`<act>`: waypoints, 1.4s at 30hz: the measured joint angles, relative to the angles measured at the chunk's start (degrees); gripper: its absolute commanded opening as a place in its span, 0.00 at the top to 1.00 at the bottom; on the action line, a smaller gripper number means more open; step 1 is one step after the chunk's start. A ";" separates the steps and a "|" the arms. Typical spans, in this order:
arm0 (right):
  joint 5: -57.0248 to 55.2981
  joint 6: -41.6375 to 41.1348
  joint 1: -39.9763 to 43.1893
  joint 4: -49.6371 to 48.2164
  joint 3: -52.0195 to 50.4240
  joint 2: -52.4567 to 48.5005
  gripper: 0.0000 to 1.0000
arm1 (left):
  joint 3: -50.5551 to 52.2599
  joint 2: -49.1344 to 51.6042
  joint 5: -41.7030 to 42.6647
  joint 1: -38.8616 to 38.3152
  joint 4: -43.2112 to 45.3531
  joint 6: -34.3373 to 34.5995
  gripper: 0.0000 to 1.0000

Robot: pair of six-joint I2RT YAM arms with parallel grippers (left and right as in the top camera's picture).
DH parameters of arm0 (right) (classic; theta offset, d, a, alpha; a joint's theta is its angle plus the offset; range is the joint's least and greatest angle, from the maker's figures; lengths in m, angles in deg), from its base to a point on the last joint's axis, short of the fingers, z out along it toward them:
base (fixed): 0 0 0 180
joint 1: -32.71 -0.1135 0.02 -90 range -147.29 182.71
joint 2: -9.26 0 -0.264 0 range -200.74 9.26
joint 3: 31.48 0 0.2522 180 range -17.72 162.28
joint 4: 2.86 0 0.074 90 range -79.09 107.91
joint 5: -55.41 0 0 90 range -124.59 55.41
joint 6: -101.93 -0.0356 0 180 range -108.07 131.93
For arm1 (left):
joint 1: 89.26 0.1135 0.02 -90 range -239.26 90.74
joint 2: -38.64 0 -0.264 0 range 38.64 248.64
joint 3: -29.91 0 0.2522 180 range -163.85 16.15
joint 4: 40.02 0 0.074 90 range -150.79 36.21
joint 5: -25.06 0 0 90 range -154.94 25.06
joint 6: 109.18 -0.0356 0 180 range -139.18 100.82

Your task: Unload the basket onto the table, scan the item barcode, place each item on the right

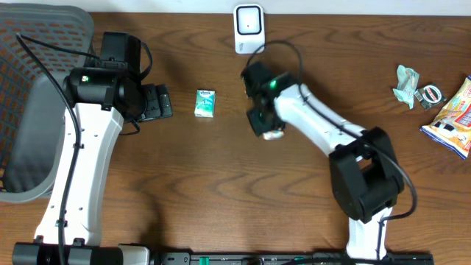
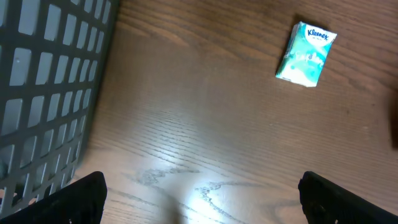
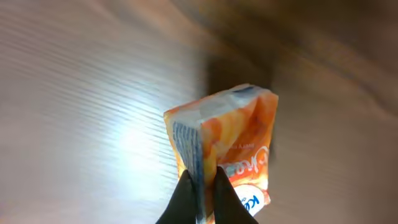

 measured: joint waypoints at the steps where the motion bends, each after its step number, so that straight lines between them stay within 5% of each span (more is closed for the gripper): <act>1: 6.03 1.36 1.38 0.55 2.05 0.02 0.99 | 0.00 0.00 -0.02 0.00 0.07 0.00 0.02; 7: 38.64 8.59 10.29 0.13 3.28 0.02 0.99 | 0.00 0.00 0.00 0.00 0.04 0.00 0.02; 15: 56.17 9.42 18.60 -11.26 -13.03 0.00 0.99 | 0.00 0.00 -0.02 0.00 0.07 0.00 0.02; 23: 47.71 7.65 27.28 -5.60 -13.55 0.00 0.78 | 0.00 0.00 0.00 0.00 0.07 0.00 0.02; 28: 37.44 7.43 28.65 2.75 -6.34 0.00 0.82 | 0.00 0.00 0.00 0.00 0.07 0.00 0.02; 32: 33.07 7.41 28.22 5.16 -3.63 0.00 0.95 | 0.00 0.00 0.00 0.00 0.04 0.00 0.03; 42: 43.34 11.72 23.91 9.31 2.14 0.07 0.99 | 0.00 0.00 0.00 0.00 0.04 0.00 0.02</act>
